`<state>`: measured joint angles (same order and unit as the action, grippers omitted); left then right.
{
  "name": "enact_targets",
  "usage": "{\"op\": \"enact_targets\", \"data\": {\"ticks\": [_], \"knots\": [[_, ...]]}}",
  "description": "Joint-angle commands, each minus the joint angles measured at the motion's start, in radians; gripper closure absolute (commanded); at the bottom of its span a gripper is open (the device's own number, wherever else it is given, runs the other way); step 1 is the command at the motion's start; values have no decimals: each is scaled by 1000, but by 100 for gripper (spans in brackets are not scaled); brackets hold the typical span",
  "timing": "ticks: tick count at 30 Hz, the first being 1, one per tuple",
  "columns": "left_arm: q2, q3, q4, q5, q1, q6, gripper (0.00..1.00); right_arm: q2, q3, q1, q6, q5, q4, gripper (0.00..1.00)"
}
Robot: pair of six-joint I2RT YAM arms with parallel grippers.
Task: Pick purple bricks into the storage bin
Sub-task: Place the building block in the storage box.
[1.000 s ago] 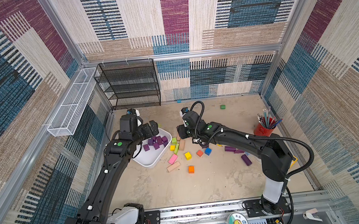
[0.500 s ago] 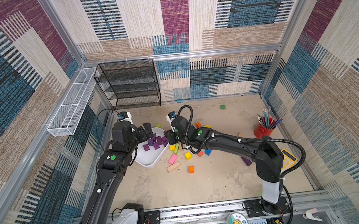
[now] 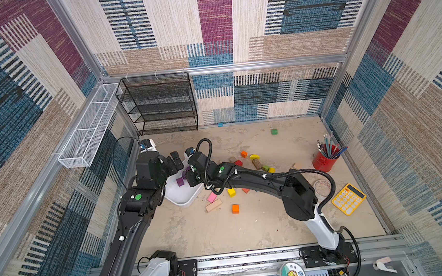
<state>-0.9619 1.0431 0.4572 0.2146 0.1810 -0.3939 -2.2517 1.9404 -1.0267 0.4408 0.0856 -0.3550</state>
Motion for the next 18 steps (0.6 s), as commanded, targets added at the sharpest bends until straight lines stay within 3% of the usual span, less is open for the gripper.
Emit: {"op": "enact_targets", "data": {"ticks": [1, 12, 18], "knots": [[-5, -2, -17, 46, -7, 7, 1, -58, 67, -2, -19, 11, -37, 64], [-33, 7, 7, 59, -31, -17, 1, -217, 211, -2, -19, 16, -103, 60], [-37, 9, 9, 47, -38, -19, 1, -218, 232, -2, -20, 26, -119, 58]]}}
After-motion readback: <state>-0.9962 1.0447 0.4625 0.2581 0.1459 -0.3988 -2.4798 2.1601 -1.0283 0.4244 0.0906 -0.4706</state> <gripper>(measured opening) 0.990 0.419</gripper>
